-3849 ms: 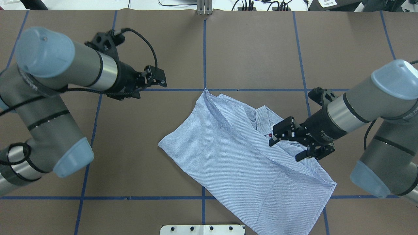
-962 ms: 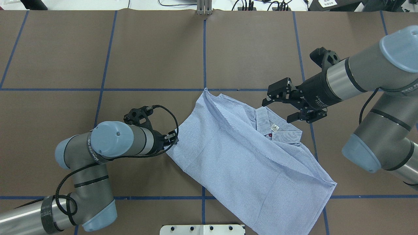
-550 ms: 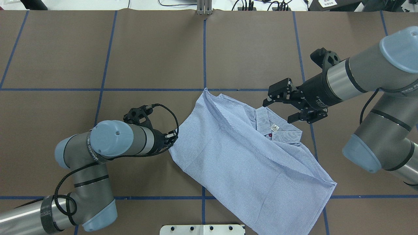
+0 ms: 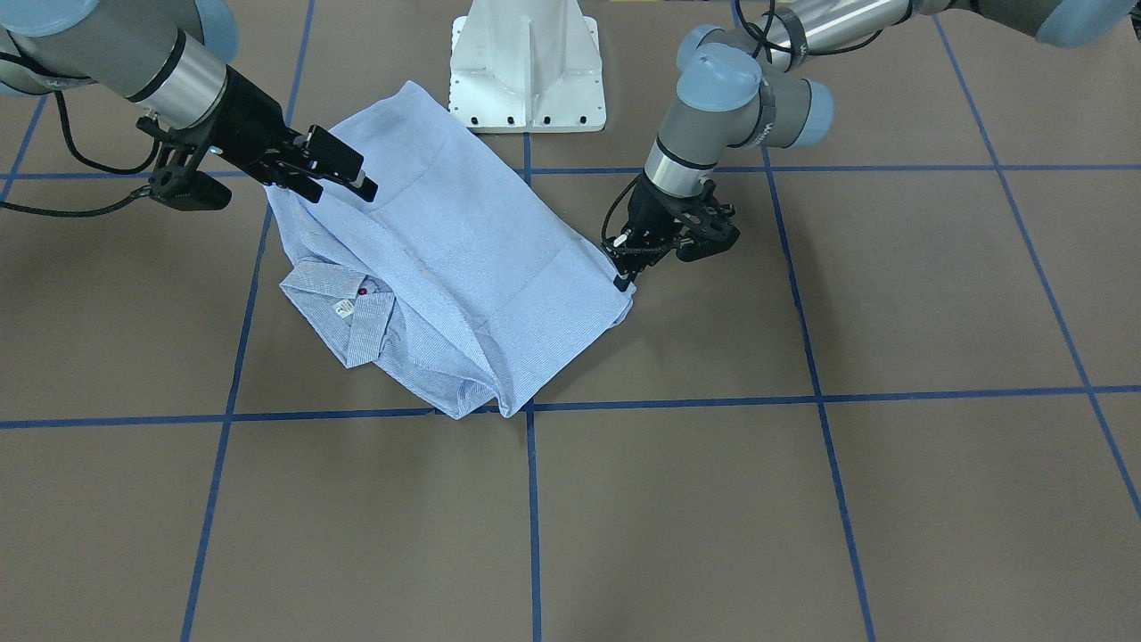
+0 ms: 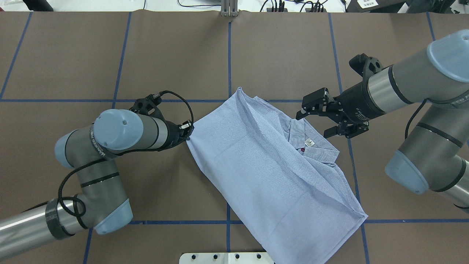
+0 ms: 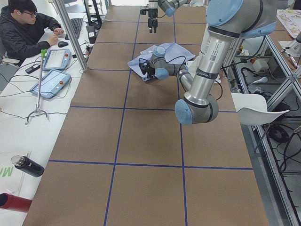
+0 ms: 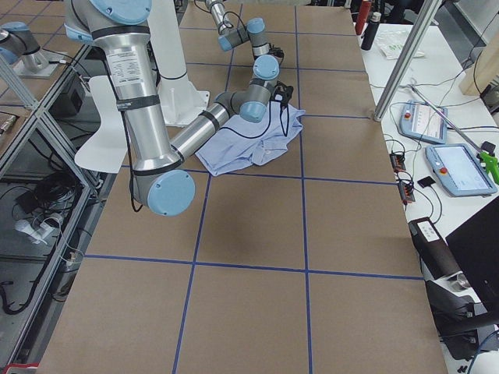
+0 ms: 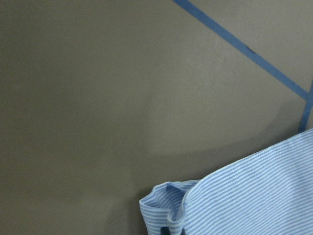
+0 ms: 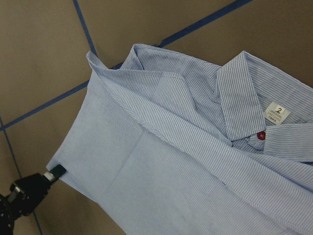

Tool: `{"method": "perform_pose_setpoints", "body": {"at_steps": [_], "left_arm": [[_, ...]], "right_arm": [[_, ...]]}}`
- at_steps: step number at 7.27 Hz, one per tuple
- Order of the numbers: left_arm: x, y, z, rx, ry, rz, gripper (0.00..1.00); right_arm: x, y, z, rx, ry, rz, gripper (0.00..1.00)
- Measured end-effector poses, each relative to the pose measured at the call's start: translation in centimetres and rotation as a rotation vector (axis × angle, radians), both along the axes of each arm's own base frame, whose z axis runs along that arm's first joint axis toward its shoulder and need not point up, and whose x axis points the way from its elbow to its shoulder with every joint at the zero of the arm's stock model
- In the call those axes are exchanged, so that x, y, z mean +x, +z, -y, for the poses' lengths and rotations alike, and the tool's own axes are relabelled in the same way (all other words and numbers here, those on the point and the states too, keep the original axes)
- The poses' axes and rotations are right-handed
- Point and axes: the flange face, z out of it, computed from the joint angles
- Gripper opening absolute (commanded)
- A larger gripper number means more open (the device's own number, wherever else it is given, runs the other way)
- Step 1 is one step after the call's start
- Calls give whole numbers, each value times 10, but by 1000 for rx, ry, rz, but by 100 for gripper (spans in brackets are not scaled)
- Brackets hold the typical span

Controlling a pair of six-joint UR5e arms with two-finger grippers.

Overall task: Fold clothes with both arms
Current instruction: 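Grasp the shirt edge with the left gripper and pull it away from the robot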

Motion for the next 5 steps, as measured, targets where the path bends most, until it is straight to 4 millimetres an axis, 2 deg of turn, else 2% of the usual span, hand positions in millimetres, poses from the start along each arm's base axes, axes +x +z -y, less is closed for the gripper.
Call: {"method": "perform_pose_setpoints", "body": {"at_steps": [2,3,5], "left_arm": [[0,1,76,0,-78,48,0],[-8,6,107,13,-102,80,0],[-20,5,146,48,-131,101,0]], "right_arm": [[1,-2,-1,6,-1,3,100],[1,-3,-1,9,2,4,100],[-1,-3,-1,14,14,-1,100]]}}
